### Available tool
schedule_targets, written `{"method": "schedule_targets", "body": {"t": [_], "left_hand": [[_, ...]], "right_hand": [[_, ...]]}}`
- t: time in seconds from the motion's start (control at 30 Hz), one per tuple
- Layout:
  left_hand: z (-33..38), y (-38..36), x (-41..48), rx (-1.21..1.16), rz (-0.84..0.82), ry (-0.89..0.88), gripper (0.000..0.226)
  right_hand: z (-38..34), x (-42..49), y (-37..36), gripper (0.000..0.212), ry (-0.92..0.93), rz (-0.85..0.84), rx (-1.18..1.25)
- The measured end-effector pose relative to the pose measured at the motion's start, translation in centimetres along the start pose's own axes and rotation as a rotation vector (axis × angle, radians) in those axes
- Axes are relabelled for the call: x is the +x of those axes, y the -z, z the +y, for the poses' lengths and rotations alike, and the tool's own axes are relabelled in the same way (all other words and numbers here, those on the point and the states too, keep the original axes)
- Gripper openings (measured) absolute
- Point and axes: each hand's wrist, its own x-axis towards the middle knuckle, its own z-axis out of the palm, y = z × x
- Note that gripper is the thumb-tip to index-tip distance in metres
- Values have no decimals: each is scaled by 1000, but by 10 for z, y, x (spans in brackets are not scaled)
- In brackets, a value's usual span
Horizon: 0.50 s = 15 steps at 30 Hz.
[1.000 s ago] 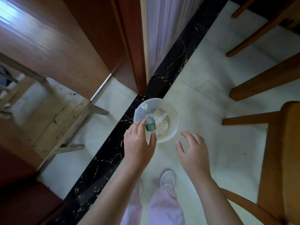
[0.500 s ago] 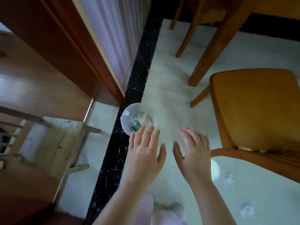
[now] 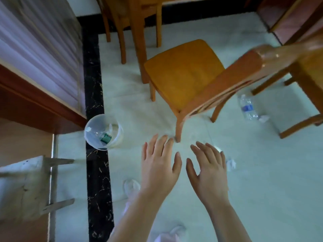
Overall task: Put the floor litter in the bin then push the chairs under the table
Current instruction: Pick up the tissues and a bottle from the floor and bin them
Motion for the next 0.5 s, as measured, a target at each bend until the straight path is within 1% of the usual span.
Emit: {"method": "schedule_targets", "body": {"t": [0.1, 0.2, 0.27, 0.37, 0.43, 0.5], "left_hand": [[54, -18, -16, -3, -44, -114, 38], [102, -34, -30, 3, -77, -199, 33], [129, -45, -36, 10, -94, -243, 34], [149, -56, -40, 16, -129, -257, 38], [173, -78, -39, 15, -145, -293, 38], [176, -87, -34, 26, -167, -283, 39]], "right_hand": [[45, -34, 31, 41, -122, 47, -13], [85, -61, 59, 40, -195, 112, -28], [108, -74, 74, 40, -240, 131, -33], [128, -82, 84, 40, -260, 147, -33], [156, -84, 95, 41, -297, 144, -30], [165, -76, 94, 41, -278, 132, -35]]}}
